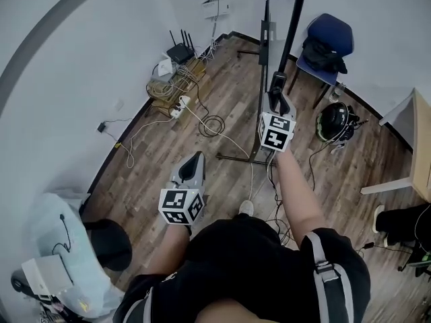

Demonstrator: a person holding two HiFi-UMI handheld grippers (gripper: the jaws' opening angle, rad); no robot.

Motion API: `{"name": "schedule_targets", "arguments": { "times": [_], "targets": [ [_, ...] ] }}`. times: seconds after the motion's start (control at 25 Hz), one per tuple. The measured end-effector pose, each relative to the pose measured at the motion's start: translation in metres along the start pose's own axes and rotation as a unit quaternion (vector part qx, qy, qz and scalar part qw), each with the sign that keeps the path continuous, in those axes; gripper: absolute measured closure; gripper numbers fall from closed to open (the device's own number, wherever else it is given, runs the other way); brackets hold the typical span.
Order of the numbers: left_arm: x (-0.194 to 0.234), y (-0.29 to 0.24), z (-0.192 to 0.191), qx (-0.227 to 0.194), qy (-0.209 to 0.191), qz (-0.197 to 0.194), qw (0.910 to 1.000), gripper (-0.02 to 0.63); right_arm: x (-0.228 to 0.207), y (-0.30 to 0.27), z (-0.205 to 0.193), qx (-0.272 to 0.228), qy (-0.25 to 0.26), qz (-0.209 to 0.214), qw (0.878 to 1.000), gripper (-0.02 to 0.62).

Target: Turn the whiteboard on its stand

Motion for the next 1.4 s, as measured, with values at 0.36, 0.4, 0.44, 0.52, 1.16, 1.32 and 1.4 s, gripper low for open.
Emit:
{"name": "schedule_targets", "arguments": {
  "times": [0.36,0.4,0.44,0.52,1.16,1.32,1.4],
  "targets": [
    [-0.005,0.011,-0.003,-0.006,0.002,-0.032,0.9995,0.598,-0.001,0.026,-0.004,0.024,0.004,-0.006,1.0,0.423],
    [-0.005,0.012,-0.003,-0.007,0.003,-0.035,0.9994,0.598,-0.001,0.029,-0.004,0.028,0.004,-0.006,1.0,0.423],
    [-0.006,0.014,-0.005,-0.007,0.005,-0.037,0.9993,0.598,-0.001,0.032,-0.004,0.034,0.004,-0.006,0.999,0.423],
    [-0.008,0.018,-0.008,-0.007,0.008,-0.04,0.9991,0.598,-0.001,0.036,-0.004,0.044,0.005,-0.004,0.999,0.423],
    [-0.02,0.078,-0.028,-0.008,0.013,-0.047,0.9988,0.598,0.015,0.104,-0.015,0.05,0.013,-0.012,0.999,0.423],
    [-0.017,0.099,-0.041,-0.006,0.021,-0.039,0.999,0.598,0.023,0.124,-0.019,0.047,0.018,-0.01,0.999,0.423],
    [-0.017,0.107,-0.043,-0.006,0.026,-0.035,0.999,0.598,0.026,0.133,-0.021,0.048,0.021,-0.008,0.999,0.423]
  ]
}}
Point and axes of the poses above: the fingertips, and each gripper's own axes: y backward along the fingers, x to its left, z out of its top, the point moved 6 cm from there along y, backward along the fingers, and after that the axes turned 1 degree about -z, right-handed, at the moved point
